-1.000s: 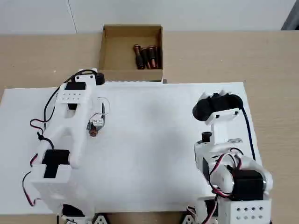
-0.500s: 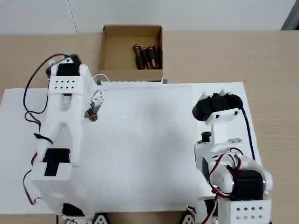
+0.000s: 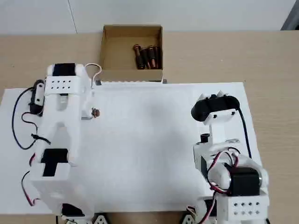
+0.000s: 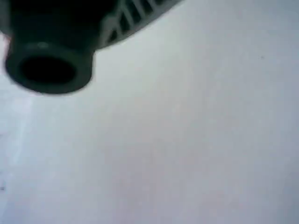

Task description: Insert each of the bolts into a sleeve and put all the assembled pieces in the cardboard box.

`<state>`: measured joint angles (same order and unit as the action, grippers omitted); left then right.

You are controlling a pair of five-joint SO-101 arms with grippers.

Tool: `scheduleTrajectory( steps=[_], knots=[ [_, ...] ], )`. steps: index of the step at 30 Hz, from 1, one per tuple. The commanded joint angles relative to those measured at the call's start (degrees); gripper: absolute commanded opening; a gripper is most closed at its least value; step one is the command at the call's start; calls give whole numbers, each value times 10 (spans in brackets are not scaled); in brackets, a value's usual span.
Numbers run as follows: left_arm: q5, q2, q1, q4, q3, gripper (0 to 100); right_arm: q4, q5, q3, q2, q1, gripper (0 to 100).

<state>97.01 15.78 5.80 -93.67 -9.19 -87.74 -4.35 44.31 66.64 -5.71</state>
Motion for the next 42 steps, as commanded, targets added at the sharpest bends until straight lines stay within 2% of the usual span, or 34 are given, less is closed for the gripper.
scheduleTrajectory(
  steps=[1, 10, 18, 23, 25, 33, 42],
  knots=[
    [11, -4, 16, -6, -25, 7, 13, 4, -4, 5, -2, 4],
    [6, -4, 25, -6, -25, 13, 22, 4, -4, 5, -1, 4],
    [6, -4, 23, 2, -25, 212, 25, 4, -4, 5, -1, 4],
    [-4, -4, 23, 1, -25, 222, 25, 4, -4, 5, -1, 4],
    [-48, -5, 24, -2, -25, 222, 25, 3, -4, 5, -1, 4],
    [-351, -11, 26, -18, -29, 222, 25, 3, -4, 5, 0, 4],
    [-626, -11, 28, -42, -29, 223, 37, 3, -4, 5, 0, 4]
  ],
)
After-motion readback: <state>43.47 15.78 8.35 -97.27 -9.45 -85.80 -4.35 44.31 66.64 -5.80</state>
